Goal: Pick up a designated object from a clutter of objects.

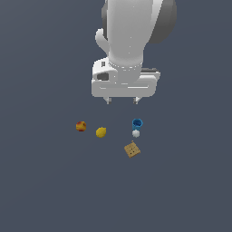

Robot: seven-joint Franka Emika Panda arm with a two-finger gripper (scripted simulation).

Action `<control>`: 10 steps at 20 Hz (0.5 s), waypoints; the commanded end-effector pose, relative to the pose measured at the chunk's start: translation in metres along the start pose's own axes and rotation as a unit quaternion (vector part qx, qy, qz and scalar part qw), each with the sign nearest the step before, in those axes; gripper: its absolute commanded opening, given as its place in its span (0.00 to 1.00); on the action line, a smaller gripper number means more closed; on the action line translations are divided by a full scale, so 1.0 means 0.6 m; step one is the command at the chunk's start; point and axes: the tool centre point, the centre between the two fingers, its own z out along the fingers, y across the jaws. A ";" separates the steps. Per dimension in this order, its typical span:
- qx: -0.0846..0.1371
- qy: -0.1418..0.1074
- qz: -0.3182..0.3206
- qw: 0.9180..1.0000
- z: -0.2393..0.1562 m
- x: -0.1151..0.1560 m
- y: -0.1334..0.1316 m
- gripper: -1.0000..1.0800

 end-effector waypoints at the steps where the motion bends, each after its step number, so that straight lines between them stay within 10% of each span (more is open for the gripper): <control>1: 0.000 -0.001 -0.002 1.000 -0.001 -0.001 -0.001 0.96; 10: -0.001 0.002 0.010 1.000 0.035 0.001 -0.016 0.96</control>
